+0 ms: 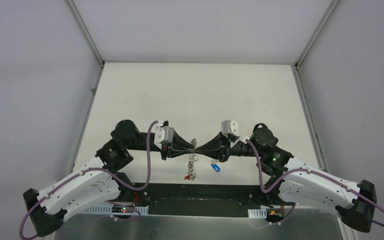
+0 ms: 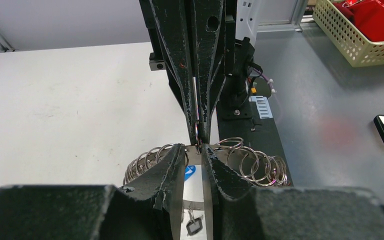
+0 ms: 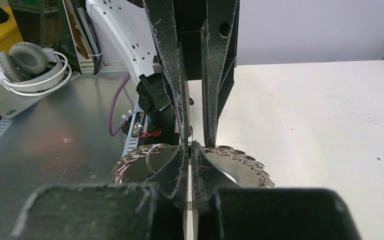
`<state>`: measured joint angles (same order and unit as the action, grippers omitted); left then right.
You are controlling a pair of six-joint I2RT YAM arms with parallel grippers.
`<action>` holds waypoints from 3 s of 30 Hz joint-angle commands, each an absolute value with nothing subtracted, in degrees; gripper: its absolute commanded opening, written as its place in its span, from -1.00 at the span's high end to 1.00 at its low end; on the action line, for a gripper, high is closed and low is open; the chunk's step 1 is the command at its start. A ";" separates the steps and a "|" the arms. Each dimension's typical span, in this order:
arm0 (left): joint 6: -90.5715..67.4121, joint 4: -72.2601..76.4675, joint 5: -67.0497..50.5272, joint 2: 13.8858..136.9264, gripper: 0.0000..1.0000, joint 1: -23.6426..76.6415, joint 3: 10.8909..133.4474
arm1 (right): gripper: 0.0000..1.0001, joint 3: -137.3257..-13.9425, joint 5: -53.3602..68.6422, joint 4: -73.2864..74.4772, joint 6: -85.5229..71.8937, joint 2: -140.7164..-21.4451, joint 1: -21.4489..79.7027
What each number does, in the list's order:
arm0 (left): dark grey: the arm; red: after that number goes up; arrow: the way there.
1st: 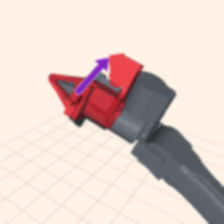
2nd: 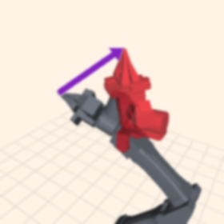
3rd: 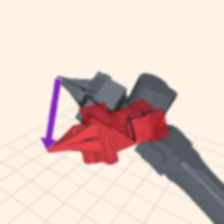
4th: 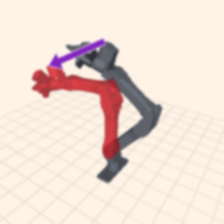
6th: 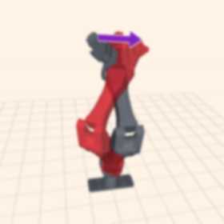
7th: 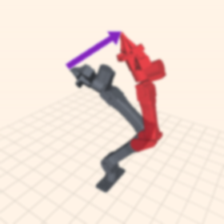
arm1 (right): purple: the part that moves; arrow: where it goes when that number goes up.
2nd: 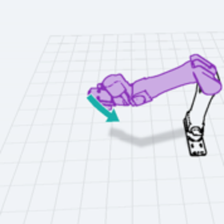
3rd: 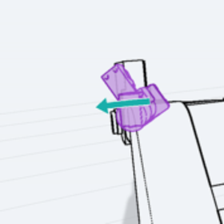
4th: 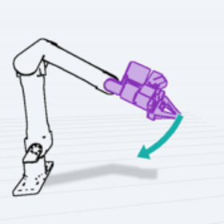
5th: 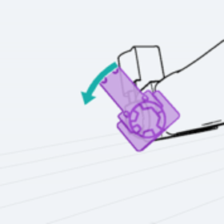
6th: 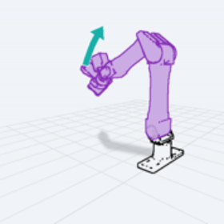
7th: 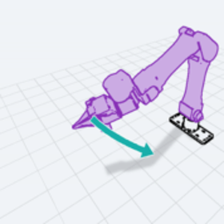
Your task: Put the keys on the keyring
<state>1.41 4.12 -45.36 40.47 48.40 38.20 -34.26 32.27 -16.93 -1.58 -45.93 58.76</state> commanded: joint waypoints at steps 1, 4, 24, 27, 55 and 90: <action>0.09 9.03 -46.76 40.46 0.65 49.12 39.75 | 1.00 -35.72 31.73 -22.07 -1.27 -46.07 58.72; 0.15 9.56 -46.76 40.38 0.73 49.09 39.64 | 1.00 -35.77 31.20 -21.93 -1.38 -46.19 58.71; -0.53 3.58 -42.19 40.04 1.00 49.12 40.77 | 0.27 -36.41 27.77 -17.44 -2.37 -46.05 58.71; -0.53 2.38 -42.10 40.08 1.00 49.10 41.12 | 0.20 -36.73 27.51 -16.54 -2.31 -45.97 58.71; 0.88 1.66 -41.81 39.32 0.52 49.13 41.14 | 1.00 -38.82 32.00 -12.52 -0.99 -48.10 58.71; 1.96 -2.15 -43.05 43.23 0.63 49.83 42.16 | 1.00 -38.78 31.88 -13.44 -1.47 -48.56 58.73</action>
<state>2.31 -4.10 -42.41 42.78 49.17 39.59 -36.21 30.87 -9.28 -1.37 -48.53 58.59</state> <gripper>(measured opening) 0.188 0.010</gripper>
